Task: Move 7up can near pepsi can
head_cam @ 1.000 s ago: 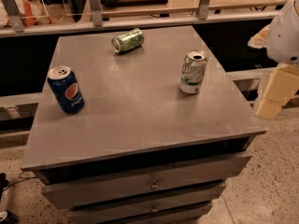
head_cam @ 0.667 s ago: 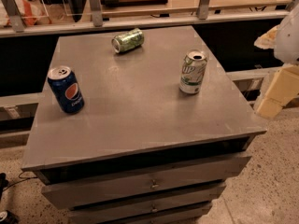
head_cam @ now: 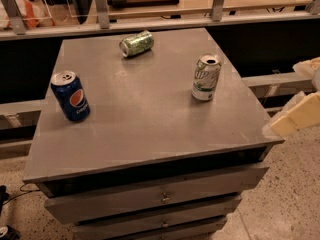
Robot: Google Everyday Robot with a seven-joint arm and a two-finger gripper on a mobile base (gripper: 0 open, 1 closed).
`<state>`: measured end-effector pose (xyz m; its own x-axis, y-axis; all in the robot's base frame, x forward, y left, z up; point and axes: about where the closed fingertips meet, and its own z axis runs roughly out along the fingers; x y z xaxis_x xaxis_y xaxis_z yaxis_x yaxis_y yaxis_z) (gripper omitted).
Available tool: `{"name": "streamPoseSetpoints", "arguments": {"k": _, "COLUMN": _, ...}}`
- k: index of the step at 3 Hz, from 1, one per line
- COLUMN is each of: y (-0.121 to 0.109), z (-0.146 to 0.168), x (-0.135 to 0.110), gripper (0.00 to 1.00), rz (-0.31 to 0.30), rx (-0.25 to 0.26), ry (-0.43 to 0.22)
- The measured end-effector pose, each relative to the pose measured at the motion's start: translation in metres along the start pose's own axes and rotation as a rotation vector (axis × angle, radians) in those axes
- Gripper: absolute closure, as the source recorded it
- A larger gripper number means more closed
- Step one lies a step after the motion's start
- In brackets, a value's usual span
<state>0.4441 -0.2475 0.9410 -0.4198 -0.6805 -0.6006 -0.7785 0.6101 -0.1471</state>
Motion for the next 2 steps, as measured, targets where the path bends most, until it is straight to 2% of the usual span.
{"name": "streamPoseSetpoints", "arguments": {"k": 1, "y": -0.01, "z": 0.017, "x": 0.008, "gripper": 0.0, "rz": 0.116, "rx": 0.041, "ry": -0.146}}
{"name": "streamPoseSetpoints", "arguments": {"k": 2, "y": -0.026, "z": 0.04, "x": 0.014, "gripper": 0.0, "rz": 0.218, "rx": 0.077, "ry": -0.247}}
